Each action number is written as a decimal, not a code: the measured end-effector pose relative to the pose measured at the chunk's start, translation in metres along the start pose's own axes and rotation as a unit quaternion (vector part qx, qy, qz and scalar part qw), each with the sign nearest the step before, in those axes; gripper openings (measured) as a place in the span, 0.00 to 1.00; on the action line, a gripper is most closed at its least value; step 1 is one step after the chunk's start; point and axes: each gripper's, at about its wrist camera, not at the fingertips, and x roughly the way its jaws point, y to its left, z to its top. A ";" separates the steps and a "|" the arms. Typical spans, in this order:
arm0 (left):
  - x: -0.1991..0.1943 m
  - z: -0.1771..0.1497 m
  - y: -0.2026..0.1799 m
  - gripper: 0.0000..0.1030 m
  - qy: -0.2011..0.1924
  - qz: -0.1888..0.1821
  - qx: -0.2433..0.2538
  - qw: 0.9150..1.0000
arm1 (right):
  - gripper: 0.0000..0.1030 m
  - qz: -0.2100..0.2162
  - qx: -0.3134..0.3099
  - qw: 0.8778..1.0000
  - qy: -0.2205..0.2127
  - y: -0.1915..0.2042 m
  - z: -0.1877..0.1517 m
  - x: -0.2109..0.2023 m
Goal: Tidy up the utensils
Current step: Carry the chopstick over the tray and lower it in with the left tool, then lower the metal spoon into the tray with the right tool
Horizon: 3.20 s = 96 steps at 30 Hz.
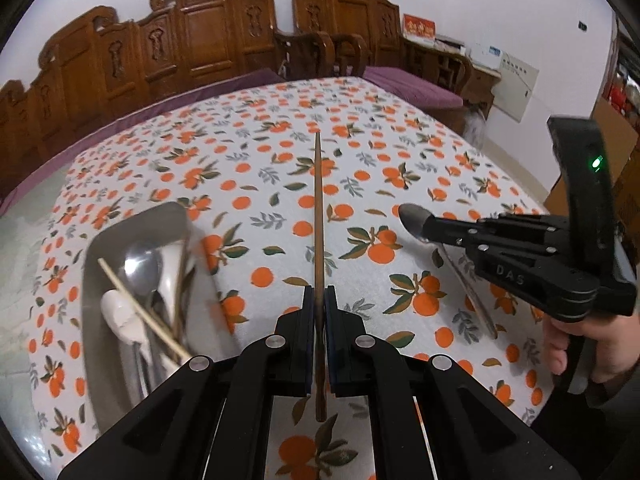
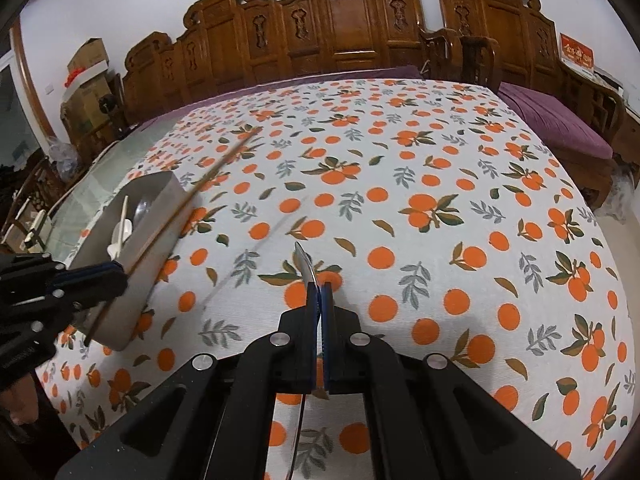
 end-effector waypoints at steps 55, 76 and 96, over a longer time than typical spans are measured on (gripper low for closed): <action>-0.016 -0.050 0.127 0.04 0.030 0.081 -0.147 0.985 | 0.02 0.036 -0.058 0.998 0.007 0.058 -0.007 0.002; -0.062 -0.037 0.150 0.21 -0.028 0.080 -0.160 0.983 | 0.02 0.092 -0.079 0.993 -0.010 0.124 0.029 -0.002; -0.085 -0.037 0.172 0.21 -0.052 0.105 -0.166 0.979 | 0.02 0.111 -0.062 0.992 0.008 0.191 0.077 0.074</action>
